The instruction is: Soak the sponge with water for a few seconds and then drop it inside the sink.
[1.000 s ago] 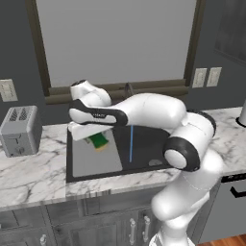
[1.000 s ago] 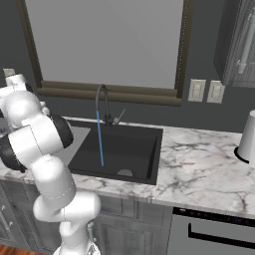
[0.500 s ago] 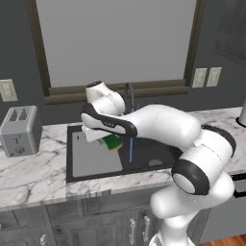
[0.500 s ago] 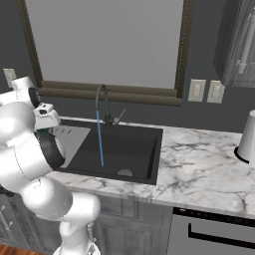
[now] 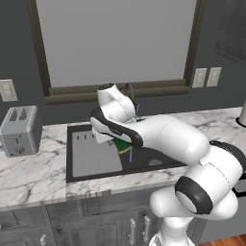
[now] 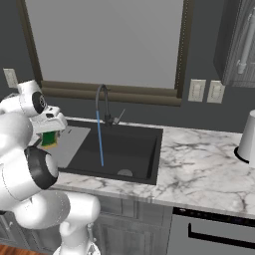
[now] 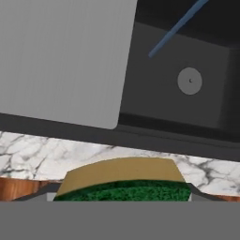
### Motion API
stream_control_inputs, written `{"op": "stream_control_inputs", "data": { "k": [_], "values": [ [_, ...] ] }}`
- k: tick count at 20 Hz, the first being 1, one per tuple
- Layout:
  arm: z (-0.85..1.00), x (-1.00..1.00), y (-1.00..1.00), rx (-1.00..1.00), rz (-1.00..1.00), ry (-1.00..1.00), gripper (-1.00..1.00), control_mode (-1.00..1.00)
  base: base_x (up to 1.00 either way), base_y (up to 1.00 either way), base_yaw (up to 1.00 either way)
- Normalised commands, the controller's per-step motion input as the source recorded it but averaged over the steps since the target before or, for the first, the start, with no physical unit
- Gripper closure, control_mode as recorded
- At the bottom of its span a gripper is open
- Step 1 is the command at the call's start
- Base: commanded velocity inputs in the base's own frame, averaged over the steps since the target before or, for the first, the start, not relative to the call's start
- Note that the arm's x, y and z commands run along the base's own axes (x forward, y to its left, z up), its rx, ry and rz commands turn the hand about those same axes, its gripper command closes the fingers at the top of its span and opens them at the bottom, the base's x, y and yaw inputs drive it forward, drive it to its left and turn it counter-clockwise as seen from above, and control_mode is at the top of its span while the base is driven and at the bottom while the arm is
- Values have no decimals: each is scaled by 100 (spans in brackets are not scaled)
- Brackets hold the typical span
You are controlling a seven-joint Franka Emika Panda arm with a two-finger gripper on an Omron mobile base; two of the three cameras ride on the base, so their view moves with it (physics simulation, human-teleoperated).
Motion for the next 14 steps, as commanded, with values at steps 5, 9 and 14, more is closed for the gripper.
{"op": "stream_control_inputs", "data": {
  "k": [5,9,14],
  "values": [
    [0,-2,-27,0,-5,-7,100,-100,0,0,0],
    [0,-11,-25,0,-10,-12,100,-100,0,0,0],
    [0,-2,-14,0,-15,-9,100,-100,0,0,0]
  ]
}}
